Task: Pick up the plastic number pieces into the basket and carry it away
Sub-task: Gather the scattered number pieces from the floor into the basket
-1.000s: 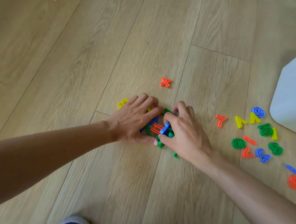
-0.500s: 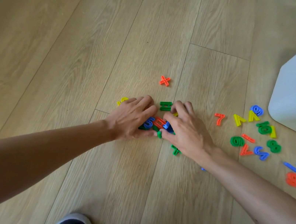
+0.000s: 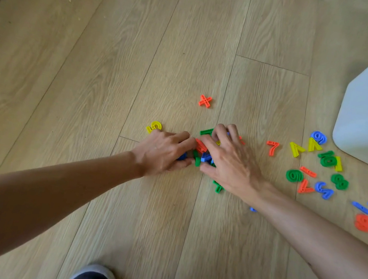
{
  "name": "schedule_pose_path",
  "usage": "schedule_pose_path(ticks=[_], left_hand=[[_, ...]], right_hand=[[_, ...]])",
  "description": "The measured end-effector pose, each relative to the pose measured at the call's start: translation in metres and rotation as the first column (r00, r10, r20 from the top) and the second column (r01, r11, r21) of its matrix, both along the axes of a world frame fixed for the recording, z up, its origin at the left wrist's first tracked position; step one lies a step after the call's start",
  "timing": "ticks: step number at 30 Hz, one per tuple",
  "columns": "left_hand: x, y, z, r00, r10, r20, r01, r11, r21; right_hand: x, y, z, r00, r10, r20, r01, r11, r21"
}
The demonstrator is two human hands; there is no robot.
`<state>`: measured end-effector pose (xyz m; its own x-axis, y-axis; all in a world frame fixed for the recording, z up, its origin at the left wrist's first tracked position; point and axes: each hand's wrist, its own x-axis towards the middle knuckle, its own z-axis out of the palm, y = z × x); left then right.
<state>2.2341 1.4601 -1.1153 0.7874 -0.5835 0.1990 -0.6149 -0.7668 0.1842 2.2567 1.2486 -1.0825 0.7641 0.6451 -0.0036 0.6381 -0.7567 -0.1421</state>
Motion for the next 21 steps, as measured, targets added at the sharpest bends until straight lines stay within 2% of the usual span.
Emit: schedule_pose_path(ticks=[6,13,21], left_hand=[[-0.001,-0.001,0.0,1.0,0.01,-0.019,-0.011,0.998,-0.058],[0.001,-0.003,0.003,1.0,0.001,-0.018,-0.003,0.995,-0.103],[0.004,-0.007,0.003,1.0,0.008,-0.016,-0.009,0.998,-0.065]], right_hand=[[-0.002,0.001,-0.004,0.998,0.031,0.05,-0.032,0.999,0.026],[0.003,0.004,-0.007,0.993,0.052,0.106,-0.067,0.987,0.147],[0.003,0.007,-0.014,0.994,0.01,0.108,-0.043,0.952,0.304]])
